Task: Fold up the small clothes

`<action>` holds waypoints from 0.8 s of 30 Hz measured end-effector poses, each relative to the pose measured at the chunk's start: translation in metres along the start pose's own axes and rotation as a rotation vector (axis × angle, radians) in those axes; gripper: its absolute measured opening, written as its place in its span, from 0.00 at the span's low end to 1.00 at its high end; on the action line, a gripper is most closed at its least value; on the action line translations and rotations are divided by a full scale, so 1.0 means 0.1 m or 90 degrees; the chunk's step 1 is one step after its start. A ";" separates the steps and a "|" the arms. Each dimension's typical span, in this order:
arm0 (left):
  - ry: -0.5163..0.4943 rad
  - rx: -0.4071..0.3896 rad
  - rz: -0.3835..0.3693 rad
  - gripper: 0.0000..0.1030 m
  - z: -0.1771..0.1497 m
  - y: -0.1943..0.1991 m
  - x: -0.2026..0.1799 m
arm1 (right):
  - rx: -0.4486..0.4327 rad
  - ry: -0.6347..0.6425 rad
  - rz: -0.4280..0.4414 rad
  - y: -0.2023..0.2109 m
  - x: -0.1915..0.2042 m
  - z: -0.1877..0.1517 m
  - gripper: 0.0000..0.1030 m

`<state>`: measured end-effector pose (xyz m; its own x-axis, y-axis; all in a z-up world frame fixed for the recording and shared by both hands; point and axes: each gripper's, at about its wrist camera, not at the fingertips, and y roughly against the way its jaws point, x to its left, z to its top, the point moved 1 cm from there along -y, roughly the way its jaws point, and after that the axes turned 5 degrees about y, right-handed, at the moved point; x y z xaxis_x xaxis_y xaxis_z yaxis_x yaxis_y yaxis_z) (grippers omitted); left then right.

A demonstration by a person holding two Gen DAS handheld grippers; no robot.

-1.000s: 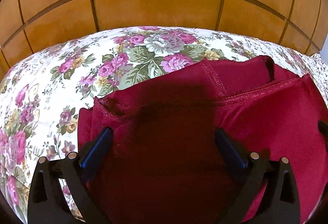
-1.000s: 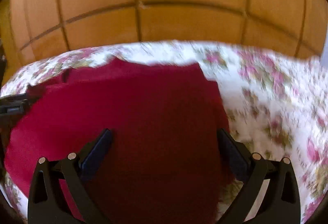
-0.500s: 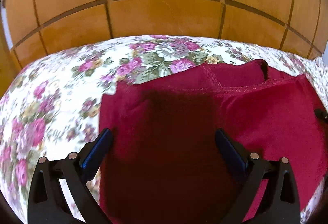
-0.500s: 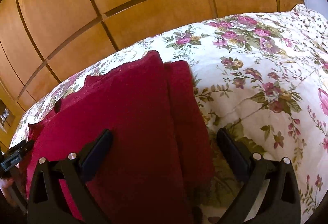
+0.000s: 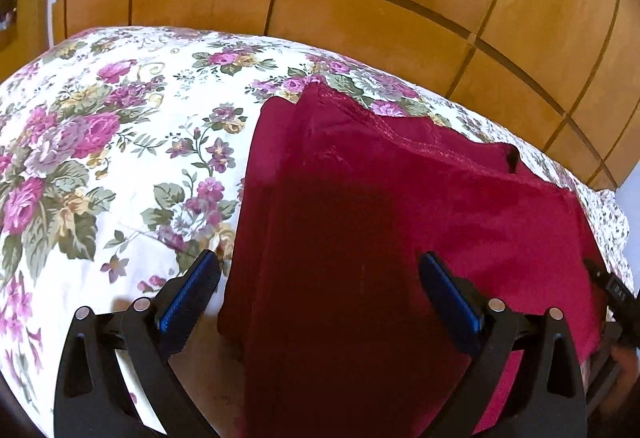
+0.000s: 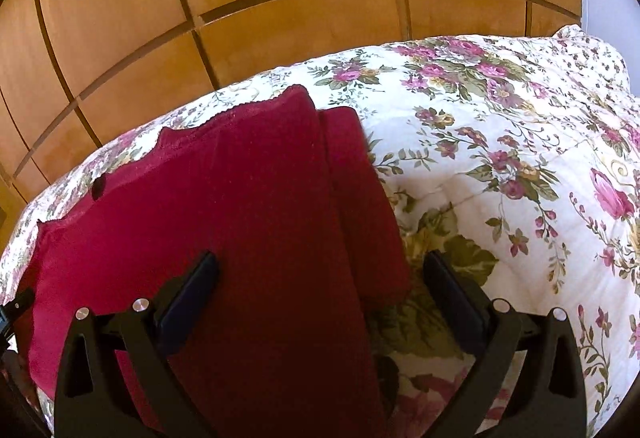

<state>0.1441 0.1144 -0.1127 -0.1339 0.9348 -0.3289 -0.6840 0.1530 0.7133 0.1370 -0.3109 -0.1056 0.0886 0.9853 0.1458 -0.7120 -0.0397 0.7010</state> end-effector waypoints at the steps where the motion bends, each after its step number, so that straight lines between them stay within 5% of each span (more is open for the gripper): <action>1: 0.000 -0.001 -0.002 0.96 0.00 0.01 0.01 | 0.000 0.000 -0.001 0.00 0.00 0.00 0.98; 12: 0.027 -0.018 -0.024 0.96 -0.10 0.21 0.12 | -0.001 0.021 -0.019 0.21 0.06 0.01 0.98; 17: 0.067 -0.035 -0.036 0.96 -0.13 0.33 0.26 | -0.050 0.075 0.020 0.57 0.27 -0.05 0.98; 24: 0.069 -0.025 -0.066 0.96 -0.18 0.40 0.32 | -0.048 0.152 0.039 0.64 0.65 -0.26 0.98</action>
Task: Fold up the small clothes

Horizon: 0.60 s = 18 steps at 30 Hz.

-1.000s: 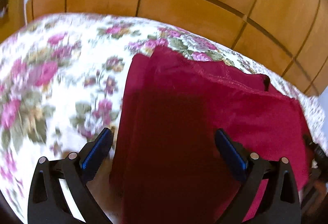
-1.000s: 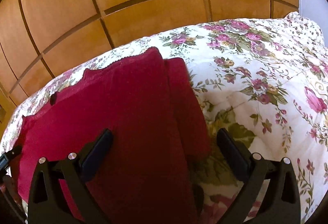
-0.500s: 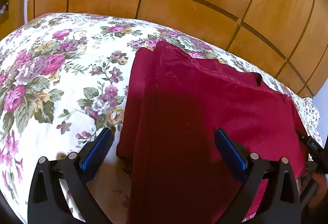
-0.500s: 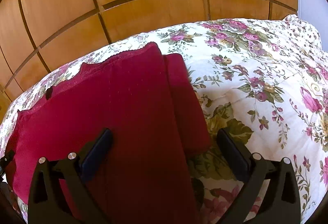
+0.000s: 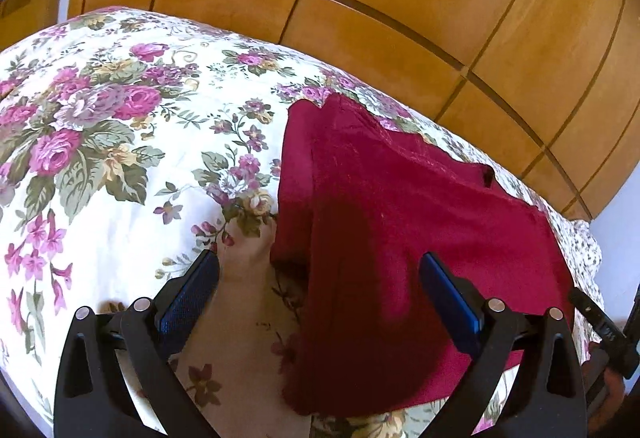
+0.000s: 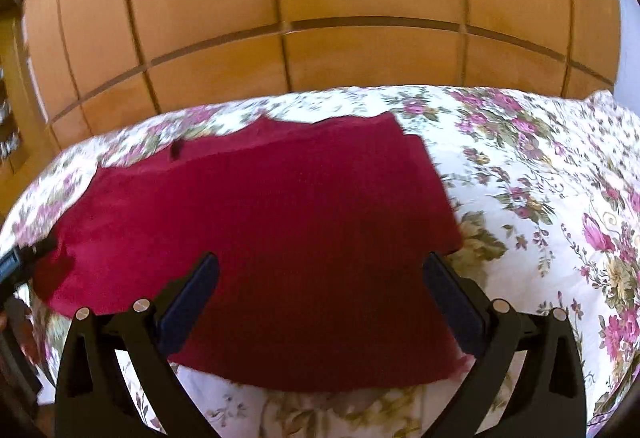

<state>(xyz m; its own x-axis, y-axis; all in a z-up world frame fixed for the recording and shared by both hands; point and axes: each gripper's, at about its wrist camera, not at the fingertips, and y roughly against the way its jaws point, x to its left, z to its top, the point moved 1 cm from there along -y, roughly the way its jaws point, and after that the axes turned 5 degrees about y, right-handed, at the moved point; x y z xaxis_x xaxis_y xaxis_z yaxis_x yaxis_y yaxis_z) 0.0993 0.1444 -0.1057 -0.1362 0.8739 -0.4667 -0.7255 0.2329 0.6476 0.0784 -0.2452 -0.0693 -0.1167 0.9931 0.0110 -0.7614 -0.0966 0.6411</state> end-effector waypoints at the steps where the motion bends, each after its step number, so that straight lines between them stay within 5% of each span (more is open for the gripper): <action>1: 0.003 0.003 -0.007 0.96 0.00 0.01 0.01 | -0.001 0.003 0.002 -0.01 0.03 -0.01 0.98; 6: 0.039 0.016 -0.060 0.96 0.00 0.02 0.06 | -0.014 0.011 0.036 0.02 0.18 -0.01 0.98; 11: 0.022 0.035 -0.088 0.96 -0.04 -0.04 -0.04 | -0.003 0.087 -0.013 -0.08 0.37 -0.06 0.98; 14: -0.018 0.045 -0.079 0.96 -0.07 -0.14 -0.13 | 0.061 0.139 -0.034 -0.36 0.47 -0.20 0.98; 18: -0.024 0.051 -0.063 0.91 -0.04 -0.24 -0.18 | 0.035 0.135 -0.035 -0.36 0.46 -0.24 0.98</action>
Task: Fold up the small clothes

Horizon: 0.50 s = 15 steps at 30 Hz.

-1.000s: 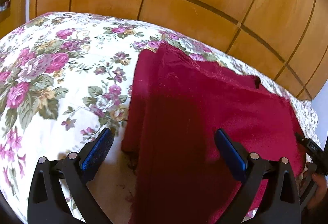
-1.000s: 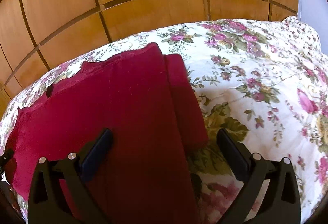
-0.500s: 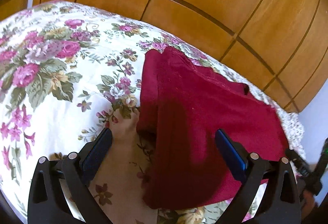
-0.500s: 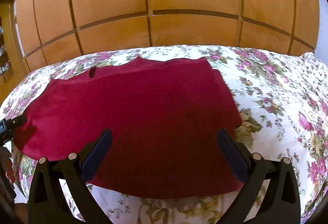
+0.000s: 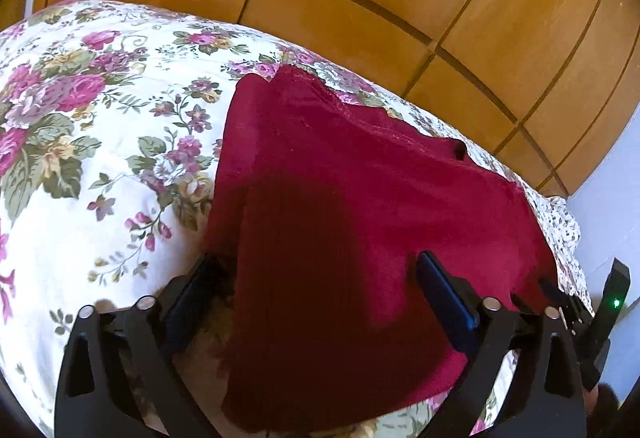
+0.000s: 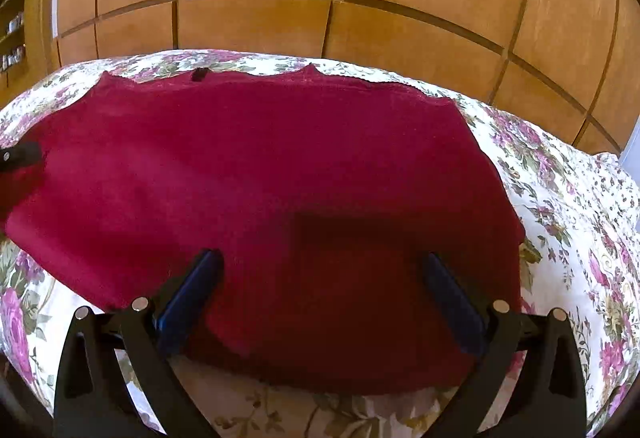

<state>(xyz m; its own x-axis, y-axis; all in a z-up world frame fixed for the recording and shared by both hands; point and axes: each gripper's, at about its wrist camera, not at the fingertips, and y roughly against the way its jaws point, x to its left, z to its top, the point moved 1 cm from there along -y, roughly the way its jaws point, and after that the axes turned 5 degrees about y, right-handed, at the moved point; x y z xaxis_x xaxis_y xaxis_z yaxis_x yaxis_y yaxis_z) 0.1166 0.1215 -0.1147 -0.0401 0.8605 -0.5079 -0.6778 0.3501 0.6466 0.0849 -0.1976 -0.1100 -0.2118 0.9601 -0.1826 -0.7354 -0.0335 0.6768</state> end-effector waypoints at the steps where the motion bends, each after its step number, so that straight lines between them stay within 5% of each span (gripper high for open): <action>1: 0.007 0.001 0.000 0.87 0.01 -0.01 0.01 | -0.002 -0.002 0.002 0.00 0.00 -0.01 0.98; 6: 0.054 0.009 -0.010 0.61 0.08 -0.06 0.08 | -0.019 -0.001 -0.008 0.01 -0.01 -0.04 0.98; 10: 0.061 0.038 -0.037 0.31 0.10 -0.10 0.05 | -0.024 -0.004 -0.009 0.03 0.01 -0.05 0.98; 15: 0.109 0.030 -0.069 0.26 0.13 -0.04 0.06 | -0.026 -0.006 -0.008 0.03 0.00 -0.06 0.98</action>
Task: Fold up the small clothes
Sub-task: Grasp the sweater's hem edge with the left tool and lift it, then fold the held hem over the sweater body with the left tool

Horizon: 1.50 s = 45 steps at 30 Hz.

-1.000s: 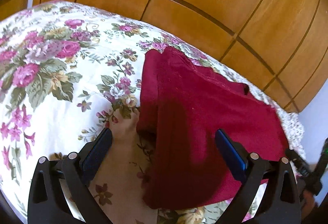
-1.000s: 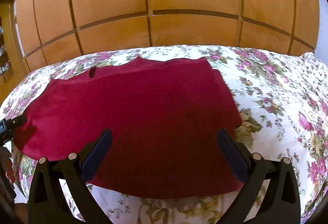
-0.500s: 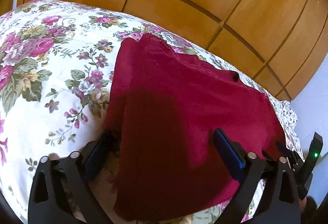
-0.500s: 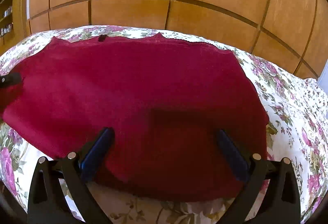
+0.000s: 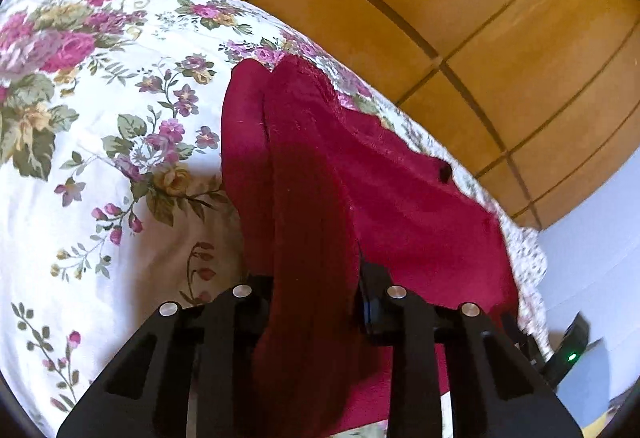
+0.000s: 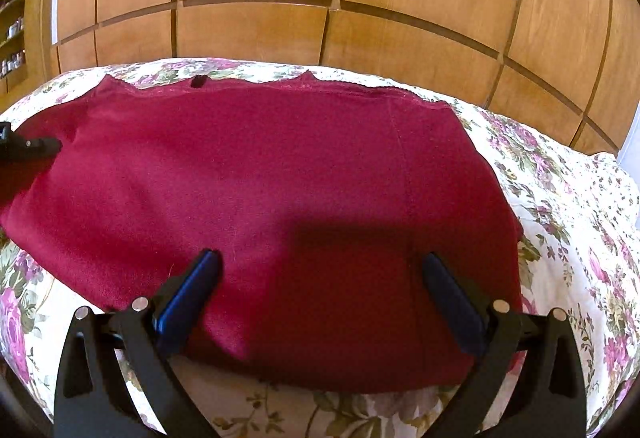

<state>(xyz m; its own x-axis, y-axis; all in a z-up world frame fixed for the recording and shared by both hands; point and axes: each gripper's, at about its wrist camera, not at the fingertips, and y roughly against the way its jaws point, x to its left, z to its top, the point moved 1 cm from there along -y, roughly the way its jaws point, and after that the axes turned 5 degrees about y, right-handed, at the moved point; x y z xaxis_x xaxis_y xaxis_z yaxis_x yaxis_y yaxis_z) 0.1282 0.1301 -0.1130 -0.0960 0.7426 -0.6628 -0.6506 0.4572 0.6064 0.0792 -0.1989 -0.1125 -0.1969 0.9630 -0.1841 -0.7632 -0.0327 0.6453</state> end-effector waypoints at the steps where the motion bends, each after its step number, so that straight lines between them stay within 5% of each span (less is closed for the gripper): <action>1: 0.002 -0.004 -0.003 0.26 0.00 0.02 -0.02 | -0.001 0.000 -0.001 0.00 0.01 -0.01 0.98; 13: -0.079 -0.051 -0.090 0.25 0.15 0.34 -0.76 | -0.004 -0.010 0.003 0.02 -0.01 -0.02 0.98; 26: -0.185 -0.046 -0.166 0.24 0.12 0.32 -1.56 | 0.024 -0.031 0.048 0.05 -0.12 0.03 0.98; 37: -0.221 -0.025 -0.190 0.24 0.02 0.16 -1.85 | 0.023 -0.113 0.030 0.40 -0.73 0.01 0.98; 42: -0.220 -0.012 -0.195 0.24 -0.02 0.06 -1.92 | 0.083 -0.145 -0.035 0.26 -0.94 -0.16 0.98; 45: -0.230 -0.008 -0.195 0.24 -0.05 0.04 -1.99 | 0.084 -0.194 -0.021 0.20 -1.09 -0.25 0.98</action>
<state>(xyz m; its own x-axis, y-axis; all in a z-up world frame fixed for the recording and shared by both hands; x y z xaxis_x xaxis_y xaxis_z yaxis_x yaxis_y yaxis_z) 0.1406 -0.0183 0.0193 0.3687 0.6979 -0.6140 -0.6178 0.6775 0.3991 0.0700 -0.3112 -0.0975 0.0351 0.9993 0.0102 -0.6754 0.0162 0.7373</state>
